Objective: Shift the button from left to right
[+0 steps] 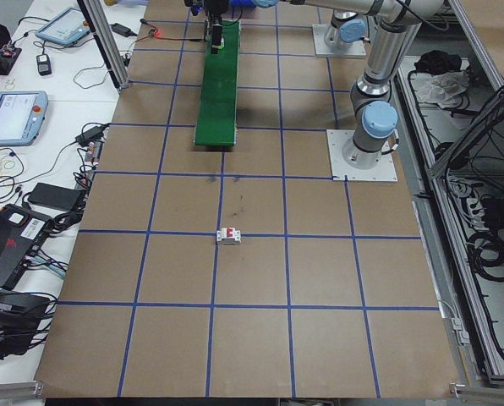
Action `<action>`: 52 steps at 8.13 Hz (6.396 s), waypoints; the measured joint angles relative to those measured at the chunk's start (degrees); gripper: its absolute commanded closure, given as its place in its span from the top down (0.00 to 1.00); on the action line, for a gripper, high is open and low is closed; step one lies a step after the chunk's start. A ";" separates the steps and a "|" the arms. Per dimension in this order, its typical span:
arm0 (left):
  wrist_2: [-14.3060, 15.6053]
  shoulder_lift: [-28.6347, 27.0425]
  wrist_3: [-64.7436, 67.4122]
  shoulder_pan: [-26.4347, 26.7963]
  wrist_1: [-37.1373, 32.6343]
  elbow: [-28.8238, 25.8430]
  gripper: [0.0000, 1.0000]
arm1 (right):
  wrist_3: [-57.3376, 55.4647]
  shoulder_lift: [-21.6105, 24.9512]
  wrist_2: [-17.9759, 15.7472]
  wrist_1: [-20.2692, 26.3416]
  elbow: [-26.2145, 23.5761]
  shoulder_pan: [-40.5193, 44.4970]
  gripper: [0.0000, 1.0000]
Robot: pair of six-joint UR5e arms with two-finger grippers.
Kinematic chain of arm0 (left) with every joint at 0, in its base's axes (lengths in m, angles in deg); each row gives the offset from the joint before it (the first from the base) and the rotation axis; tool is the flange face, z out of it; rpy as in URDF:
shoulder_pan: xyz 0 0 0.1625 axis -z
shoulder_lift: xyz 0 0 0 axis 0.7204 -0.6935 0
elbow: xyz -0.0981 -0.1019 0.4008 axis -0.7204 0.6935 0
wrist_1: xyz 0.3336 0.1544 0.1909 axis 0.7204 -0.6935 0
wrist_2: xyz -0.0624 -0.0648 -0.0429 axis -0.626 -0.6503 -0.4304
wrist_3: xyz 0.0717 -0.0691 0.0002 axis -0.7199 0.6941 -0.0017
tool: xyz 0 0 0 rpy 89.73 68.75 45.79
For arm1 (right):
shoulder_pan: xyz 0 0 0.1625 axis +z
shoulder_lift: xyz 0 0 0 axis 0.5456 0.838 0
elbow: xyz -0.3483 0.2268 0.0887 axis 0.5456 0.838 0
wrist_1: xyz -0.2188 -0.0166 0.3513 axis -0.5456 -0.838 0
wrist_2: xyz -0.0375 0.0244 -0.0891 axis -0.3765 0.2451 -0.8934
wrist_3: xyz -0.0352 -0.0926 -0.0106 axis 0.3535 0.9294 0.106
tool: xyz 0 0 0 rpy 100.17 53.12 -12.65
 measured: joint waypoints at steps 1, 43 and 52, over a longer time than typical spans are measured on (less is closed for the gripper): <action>0.00 0.01 0.00 0.00 0.00 0.00 1.00 | 0.02 -0.05 -1.06 0.10 -0.29 -0.03 0.19; -0.01 0.53 -0.09 -0.18 -0.09 0.17 1.00 | 52.42 11.32 -12.86 4.60 5.71 -39.55 1.00; 0.00 0.57 -0.09 -0.17 -0.09 0.17 1.00 | -3.38 23.31 -11.27 16.10 5.78 3.35 1.00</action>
